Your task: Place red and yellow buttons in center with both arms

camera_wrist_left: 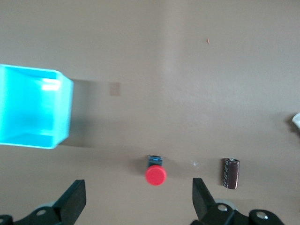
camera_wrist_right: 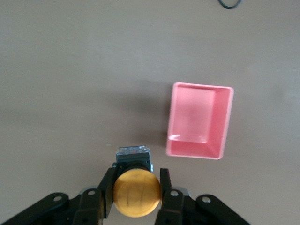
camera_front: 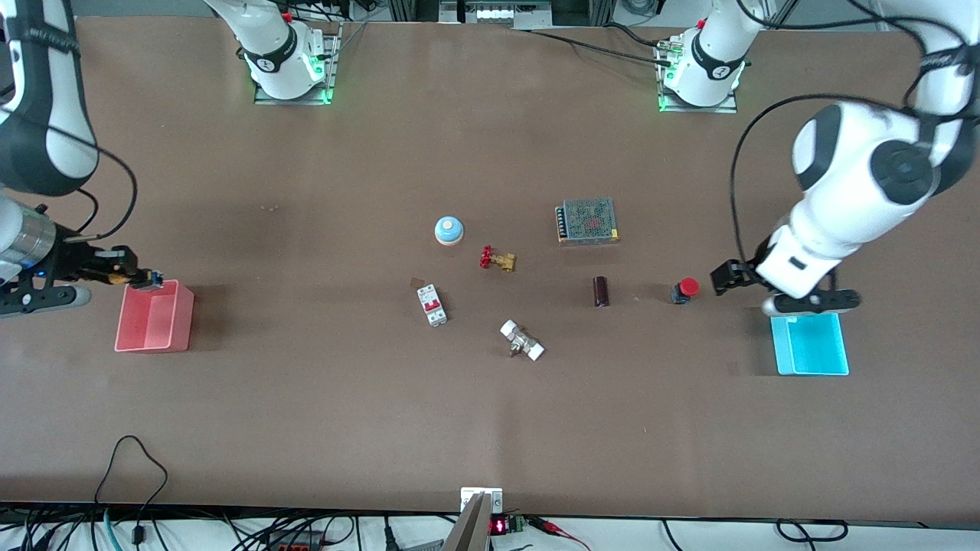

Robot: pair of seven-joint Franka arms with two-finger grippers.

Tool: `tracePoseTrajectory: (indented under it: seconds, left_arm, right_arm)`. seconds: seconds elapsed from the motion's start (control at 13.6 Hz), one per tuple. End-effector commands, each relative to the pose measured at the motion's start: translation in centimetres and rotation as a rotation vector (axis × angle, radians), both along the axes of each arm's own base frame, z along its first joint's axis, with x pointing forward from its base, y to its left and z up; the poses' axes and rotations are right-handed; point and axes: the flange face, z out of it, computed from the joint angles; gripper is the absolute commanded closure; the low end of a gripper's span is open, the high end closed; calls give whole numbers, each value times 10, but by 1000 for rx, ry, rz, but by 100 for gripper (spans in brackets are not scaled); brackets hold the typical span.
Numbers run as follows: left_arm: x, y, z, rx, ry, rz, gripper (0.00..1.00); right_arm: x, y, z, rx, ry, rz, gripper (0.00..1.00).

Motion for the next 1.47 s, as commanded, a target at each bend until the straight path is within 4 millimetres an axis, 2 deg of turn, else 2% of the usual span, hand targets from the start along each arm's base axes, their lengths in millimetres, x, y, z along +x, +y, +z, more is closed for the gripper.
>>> tracePoseTrajectory:
  seconds: [0.0, 0.15, 0.22, 0.29, 0.37, 0.51, 0.66, 0.88, 1.03, 1.17, 1.39]
  left_arm:
    - [16, 34, 48, 9, -9, 47, 0]
    - [13, 42, 87, 17, -6, 38, 0]
    - [10, 47, 112, 13, 19, 47, 0]
    - [6, 50, 130, 11, 39, 53, 0]
    - [4, 52, 140, 8, 39, 54, 0]
    - [1, 63, 143, 8, 43, 42, 0]
    - [-2, 72, 138, 10, 75, -73, 0]
    - [-2, 74, 137, 1, 81, -3, 0]
    - [-6, 80, 146, 9, 82, -99, 0]
    - [-9, 89, 149, -18, 79, -100, 0]
    - [-13, 83, 155, -17, 74, -103, 0]
  right_arm:
    - [-1, 62, -7, 3, 16, -49, 71]
    - [4, 107, -33, -1, 4, -86, 71]
    - [7, 121, -47, 0, -13, -96, 71]
    - [11, 127, -64, 3, -25, -98, 71]
    - [12, 135, -77, 5, -33, -99, 71]
    - [15, 144, -99, 2, -28, -118, 71]
    - [16, 157, -122, -2, -17, -122, 71]
    - [16, 177, -154, -10, -15, -127, 71]
    - [16, 179, -169, -11, -14, -130, 71]
    - [15, 183, -182, -17, -11, -130, 71]
    - [11, 194, -193, -55, -9, -162, 71]
